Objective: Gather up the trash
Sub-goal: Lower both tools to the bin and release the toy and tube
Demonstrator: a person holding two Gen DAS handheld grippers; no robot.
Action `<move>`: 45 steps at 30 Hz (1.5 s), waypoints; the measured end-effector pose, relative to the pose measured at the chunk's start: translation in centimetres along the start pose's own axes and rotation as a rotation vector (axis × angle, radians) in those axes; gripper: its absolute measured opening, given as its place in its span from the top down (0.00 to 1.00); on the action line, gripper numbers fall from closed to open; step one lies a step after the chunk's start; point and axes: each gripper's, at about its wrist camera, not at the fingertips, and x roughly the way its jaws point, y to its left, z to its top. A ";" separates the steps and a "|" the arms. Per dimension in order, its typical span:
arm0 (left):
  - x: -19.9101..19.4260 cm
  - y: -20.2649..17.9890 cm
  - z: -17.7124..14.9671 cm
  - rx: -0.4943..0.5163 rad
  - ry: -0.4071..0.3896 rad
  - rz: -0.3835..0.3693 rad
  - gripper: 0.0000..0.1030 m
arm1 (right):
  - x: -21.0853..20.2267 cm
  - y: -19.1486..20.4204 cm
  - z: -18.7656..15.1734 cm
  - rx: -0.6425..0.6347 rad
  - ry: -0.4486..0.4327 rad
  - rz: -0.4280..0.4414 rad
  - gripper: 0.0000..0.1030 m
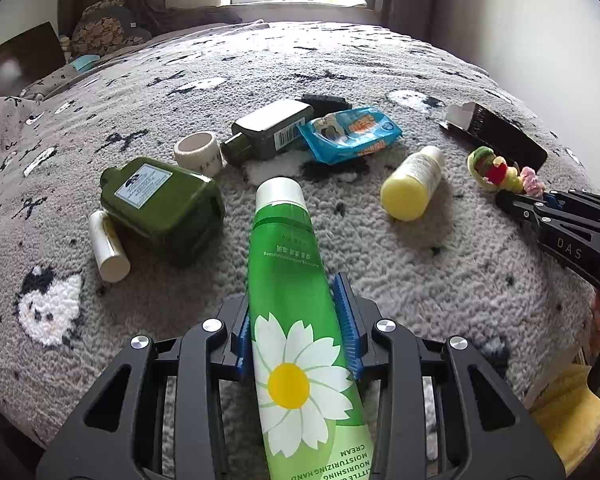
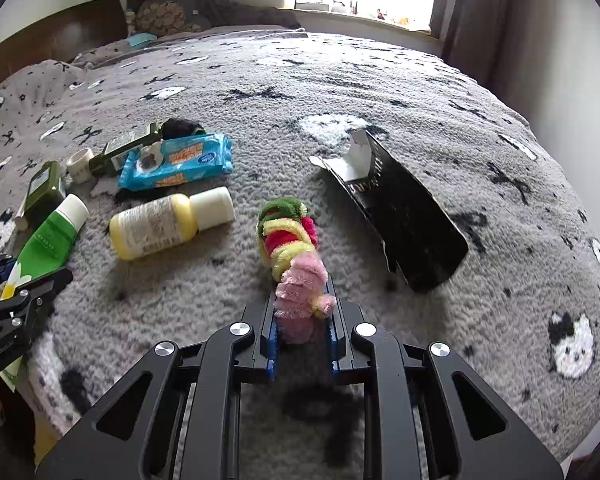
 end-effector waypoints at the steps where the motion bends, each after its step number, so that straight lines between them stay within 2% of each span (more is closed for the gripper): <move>1: -0.4 -0.1 -0.4 0.005 -0.001 -0.001 0.68 | -0.6 -0.1 -0.6 0.004 0.000 0.001 0.82; 12: -4.6 -0.9 -4.4 0.025 -0.028 -0.034 0.71 | -6.6 0.5 -5.6 0.014 -0.038 0.019 0.82; 13: -5.1 -0.9 -4.6 0.027 -0.033 -0.035 0.91 | -7.2 0.7 -5.9 0.013 -0.047 0.024 0.82; 15: -6.0 -1.0 -5.2 0.028 -0.036 -0.050 0.92 | -8.6 1.1 -6.6 0.009 -0.067 0.038 0.82; 18: -7.4 -1.2 -6.0 0.045 -0.047 -0.023 0.92 | -10.6 1.6 -7.6 -0.011 -0.090 0.056 0.82; 22: -9.0 -1.4 -7.1 0.054 -0.062 -0.031 0.92 | -12.3 2.0 -9.0 -0.005 -0.103 0.086 0.82; 31: -13.5 -2.8 -10.5 0.119 -0.101 -0.064 0.92 | -14.3 3.1 -13.0 -0.048 -0.049 0.126 0.82; 34: -13.6 -3.4 -12.0 0.137 -0.075 -0.086 0.92 | -13.6 3.2 -15.0 -0.053 0.002 0.138 0.82; 37: -12.6 -4.3 -14.0 0.158 -0.015 -0.118 0.92 | -12.5 3.3 -17.1 -0.044 0.066 0.156 0.82; 45: -7.1 -5.7 -18.7 0.176 0.166 -0.172 0.92 | -7.9 3.1 -21.4 0.033 0.216 0.149 0.82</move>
